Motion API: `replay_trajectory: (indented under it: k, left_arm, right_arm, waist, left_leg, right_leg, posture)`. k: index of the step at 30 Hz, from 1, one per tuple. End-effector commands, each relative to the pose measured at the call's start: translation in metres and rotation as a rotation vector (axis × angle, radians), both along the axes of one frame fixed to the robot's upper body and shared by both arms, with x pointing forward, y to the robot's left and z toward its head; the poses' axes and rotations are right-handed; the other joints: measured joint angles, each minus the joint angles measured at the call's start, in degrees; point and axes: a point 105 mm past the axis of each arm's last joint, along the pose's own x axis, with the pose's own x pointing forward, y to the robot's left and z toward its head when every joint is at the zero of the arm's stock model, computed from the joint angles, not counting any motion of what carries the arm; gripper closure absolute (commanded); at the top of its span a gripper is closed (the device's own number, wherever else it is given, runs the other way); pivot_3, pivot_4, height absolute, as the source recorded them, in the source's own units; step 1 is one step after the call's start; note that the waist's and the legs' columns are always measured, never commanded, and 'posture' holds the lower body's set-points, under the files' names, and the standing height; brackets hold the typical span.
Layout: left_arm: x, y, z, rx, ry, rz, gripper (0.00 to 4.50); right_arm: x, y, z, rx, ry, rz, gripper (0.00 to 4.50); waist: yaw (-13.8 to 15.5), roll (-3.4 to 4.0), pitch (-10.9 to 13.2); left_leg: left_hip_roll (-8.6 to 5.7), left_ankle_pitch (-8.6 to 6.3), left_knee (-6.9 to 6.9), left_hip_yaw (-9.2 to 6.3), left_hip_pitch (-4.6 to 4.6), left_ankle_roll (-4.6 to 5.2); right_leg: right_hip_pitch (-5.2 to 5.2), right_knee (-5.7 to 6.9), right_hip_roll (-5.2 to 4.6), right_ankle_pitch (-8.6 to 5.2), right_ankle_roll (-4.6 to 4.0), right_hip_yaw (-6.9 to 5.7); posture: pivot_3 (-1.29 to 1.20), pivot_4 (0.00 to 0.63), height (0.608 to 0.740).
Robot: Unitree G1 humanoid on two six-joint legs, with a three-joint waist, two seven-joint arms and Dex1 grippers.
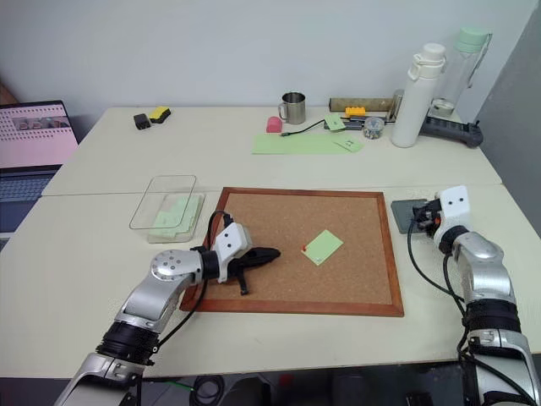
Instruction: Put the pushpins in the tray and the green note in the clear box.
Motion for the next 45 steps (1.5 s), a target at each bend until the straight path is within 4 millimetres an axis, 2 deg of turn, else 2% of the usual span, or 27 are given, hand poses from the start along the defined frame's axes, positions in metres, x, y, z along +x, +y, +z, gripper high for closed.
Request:
replay_trajectory:
  k: [1, 5, 8, 11, 13, 18, 20, 22, 25, 28, 35, 38, 45]
  left_arm:
    - [-0.007, 0.012, -0.021, 0.053, 0.089, 0.034, 4.5]
    - [-0.007, 0.012, -0.021, 0.05, 0.09, 0.04, 4.5]
    - [-0.006, 0.012, -0.02, 0.049, 0.089, 0.042, 4.5]
    - [-0.006, 0.013, -0.02, 0.05, 0.089, 0.045, 4.5]
    - [-0.005, 0.014, -0.02, 0.052, 0.089, 0.046, 4.5]
    - [-0.003, 0.015, -0.019, 0.06, 0.091, 0.039, 4.5]
    - [-0.002, 0.015, -0.018, 0.061, 0.091, 0.038, 4.5]
    - [-0.002, 0.016, -0.018, 0.064, 0.09, 0.035, 4.5]
    - [-0.003, 0.018, -0.018, 0.07, 0.093, 0.032, 4.5]
    - [-0.005, 0.019, -0.019, 0.077, 0.096, 0.029, 4.5]
    - [-0.009, 0.019, -0.018, 0.086, 0.098, 0.017, 4.5]
    - [-0.009, 0.02, -0.018, 0.087, 0.097, 0.018, 4.5]
    - [-0.011, 0.02, -0.018, 0.088, 0.099, 0.018, 4.5]
  right_arm:
    - [0.003, 0.005, 0.013, -0.117, -0.062, 0.056, 2.82]
    - [0.004, 0.004, 0.014, -0.111, -0.075, 0.056, 2.82]
    - [0.004, 0.008, 0.033, -0.018, -0.138, 0.074, 2.82]
    - [-0.01, 0.043, 0.057, 0.165, -0.166, 0.273, 2.82]
    - [-0.027, 0.07, 0.061, 0.24, -0.116, 0.426, 2.82]
    - [-0.081, 0.141, 0.045, 0.325, 0.061, 0.744, 2.82]
    - [-0.09, 0.157, 0.036, 0.307, 0.09, 0.776, 2.82]
    - [-0.097, 0.171, 0.018, 0.222, 0.113, 0.806, 2.82]
    - [-0.098, 0.186, 0.007, 0.232, 0.122, 0.808, 2.82]
    - [-0.094, 0.193, -0.003, 0.202, 0.127, 0.791, 2.82]
    - [-0.084, 0.195, -0.032, 0.137, 0.171, 0.739, 2.82]
    - [-0.079, 0.194, -0.035, 0.131, 0.17, 0.717, 2.82]
    - [-0.078, 0.196, -0.032, 0.161, 0.156, 0.722, 4.13]
  waist:
    - [-0.2, 0.0, 0.0]
    - [-0.4, 0.0, 0.0]
    - [-0.43, 0.0, 0.0]
    - [-0.45, 0.05, 0.02]
    - [-0.43, 0.06, 0.02]
    - [-0.2, 0.03, 0.01]
    - [-0.32, 0.03, 0.02]
    - [-0.36, 0.03, 0.02]
    - [-0.36, -0.01, 0.02]
    - [-0.45, 0.0, 0.03]
    - [-0.48, -0.04, 0.02]
    - [-0.54, -0.04, 0.02]
    - [-0.57, -0.06, 0.0]
  left_leg:
    - [0.0, 0.0, 0.0, 0.0, 0.0, 0.0]
    - [0.0, 0.0, 0.0, 0.0, -0.01, 0.0]
    - [0.0, 0.0, 0.0, 0.0, -0.01, 0.0]
    - [0.0, 0.0, 0.0, -0.01, -0.01, 0.0]
    - [0.01, 0.0, 0.0, -0.06, -0.01, 0.0]
    - [-0.02, 0.0, 0.0, -0.37, -0.06, 0.0]
    - [-0.07, 0.0, 0.01, -0.41, -0.06, 0.0]
    - [-0.09, 0.0, 0.02, -0.43, -0.04, 0.0]
    - [-0.1, 0.0, 0.02, -0.46, -0.03, 0.0]
    - [-0.09, 0.0, 0.01, -0.49, -0.03, 0.0]
    - [-0.09, 0.0, 0.0, -0.54, -0.02, 0.0]
    - [-0.1, 0.0, 0.01, -0.58, -0.01, 0.0]
    - [-0.09, 0.0, 0.01, -0.63, -0.01, 0.0]
  right_leg:
    - [0.0, 0.0, 0.0, 0.0, 0.0, 0.0]
    - [0.0, 0.0, 0.0, 0.0, 0.0, 0.01]
    - [0.0, 0.0, 0.0, 0.0, 0.0, 0.01]
    - [0.0, 0.0, 0.0, 0.0, 0.0, 0.01]
    - [0.0, 0.02, 0.0, 0.0, 0.0, -0.01]
    - [0.04, 0.0, 0.02, 0.0, 0.0, -0.15]
    - [0.03, 0.01, 0.02, 0.0, 0.0, -0.11]
    - [0.03, 0.03, 0.03, 0.0, 0.0, -0.1]
    - [0.03, 0.01, 0.05, -0.01, 0.01, -0.13]
    - [0.02, 0.02, 0.08, -0.01, 0.01, -0.11]
    - [0.01, 0.01, 0.1, -0.01, 0.0, -0.13]
    - [0.01, 0.01, 0.11, -0.01, 0.0, -0.12]
    - [0.01, 0.02, 0.12, -0.01, -0.01, -0.12]
  posture:
    - [0.0, 0.15, 0.74]
    - [0.0, 0.15, 0.74]
    - [0.0, 0.15, 0.74]
    - [0.0, 0.15, 0.74]
    - [0.0, 0.15, 0.74]
    - [0.0, 0.15, 0.74]
    - [0.0, 0.15, 0.74]
    - [0.0, 0.15, 0.74]
    - [0.0, 0.15, 0.74]
    - [0.0, 0.15, 0.74]
    - [0.0, 0.15, 0.74]
    - [0.0, 0.15, 0.74]
    - [0.0, 0.15, 0.74]
